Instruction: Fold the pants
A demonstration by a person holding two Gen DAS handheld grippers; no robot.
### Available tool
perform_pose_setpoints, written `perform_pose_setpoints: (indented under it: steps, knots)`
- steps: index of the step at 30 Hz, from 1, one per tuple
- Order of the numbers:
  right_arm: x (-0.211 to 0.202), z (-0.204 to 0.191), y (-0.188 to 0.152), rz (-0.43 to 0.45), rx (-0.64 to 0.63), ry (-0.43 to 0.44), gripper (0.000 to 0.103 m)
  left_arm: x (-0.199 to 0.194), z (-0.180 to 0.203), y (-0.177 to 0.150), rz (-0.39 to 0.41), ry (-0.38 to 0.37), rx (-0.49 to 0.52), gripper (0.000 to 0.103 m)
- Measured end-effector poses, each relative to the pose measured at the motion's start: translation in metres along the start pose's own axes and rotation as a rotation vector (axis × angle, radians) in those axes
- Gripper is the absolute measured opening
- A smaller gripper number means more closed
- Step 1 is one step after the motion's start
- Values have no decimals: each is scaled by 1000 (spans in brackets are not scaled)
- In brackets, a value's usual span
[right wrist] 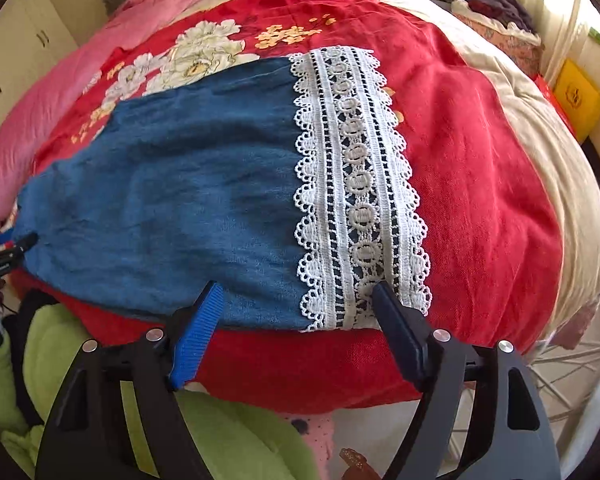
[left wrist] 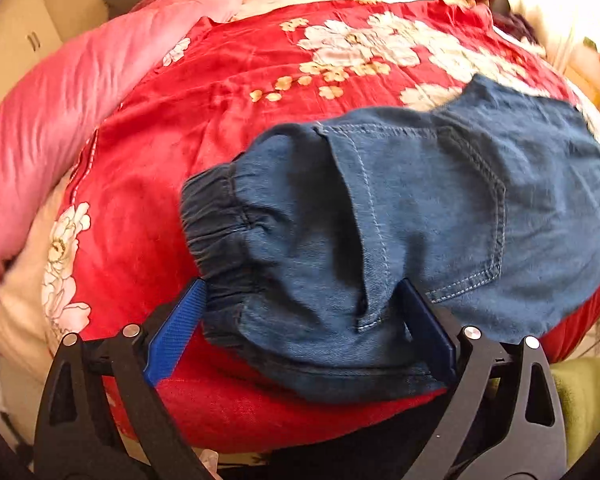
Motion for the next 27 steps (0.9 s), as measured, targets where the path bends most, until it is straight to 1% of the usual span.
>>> perform_pose_setpoints:
  steps: [2, 5, 6, 7, 8, 10, 12, 14, 15, 17, 19, 20, 21, 23, 25, 27]
  knots:
    - [1, -2, -1, -9, -22, -12, 76, -6, 0, 5, 29, 7, 5, 89]
    - [-3, -7, 2, -4, -41, -14, 76, -26, 2, 18, 108, -5, -10, 89]
    - [-6, -8, 5, 14, -37, -4, 76, -33, 4, 24, 137, -16, -11, 89]
    - [-13, -8, 10, 50, -30, 13, 78, -38, 7, 30, 157, -27, -5, 89]
    - [-18, -8, 15, 75, -26, 21, 82, -40, 10, 35, 168, -36, 1, 89]
    - [-24, -9, 23, 117, -25, 45, 83, -44, 18, 49, 195, -82, 4, 89]
    - [-20, -11, 25, 118, -30, 76, 83, -44, 26, 65, 217, -160, -25, 89]
    - [-10, -13, 22, 92, -37, 88, 83, -39, 36, 79, 224, -222, -37, 89]
    - [-2, -12, 19, 65, -38, 83, 83, -34, 45, 89, 227, -245, -31, 89]
    - [19, -10, 9, -19, -44, 60, 83, -21, 59, 102, 216, -255, -6, 89]
    - [19, -16, 10, -32, -112, 58, 83, -7, 73, 115, 196, -283, 18, 89]
    - [15, -17, 15, -29, -123, 69, 83, 0, 79, 121, 182, -295, 28, 89]
    - [9, -15, 24, -4, -115, 87, 83, 10, 88, 129, 171, -307, 37, 89]
    - [-6, -3, 53, 92, -73, 102, 83, 23, 96, 135, 153, -306, 57, 89]
    - [-9, 12, 81, 163, -30, 82, 83, 38, 108, 143, 142, -319, 77, 89]
    - [0, 29, 106, 197, 1, 69, 83, 52, 114, 147, 122, -344, 64, 89]
Point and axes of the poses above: each gripper's, at about its wrist camera, not at the fingertips, and x roughly the way its jaws point, z to its right, y to its top, the point moved 1 cm from there along x, roughly the way its jaws point, and after that the axes turned 12 degrees about z, right-handed, at the moved point
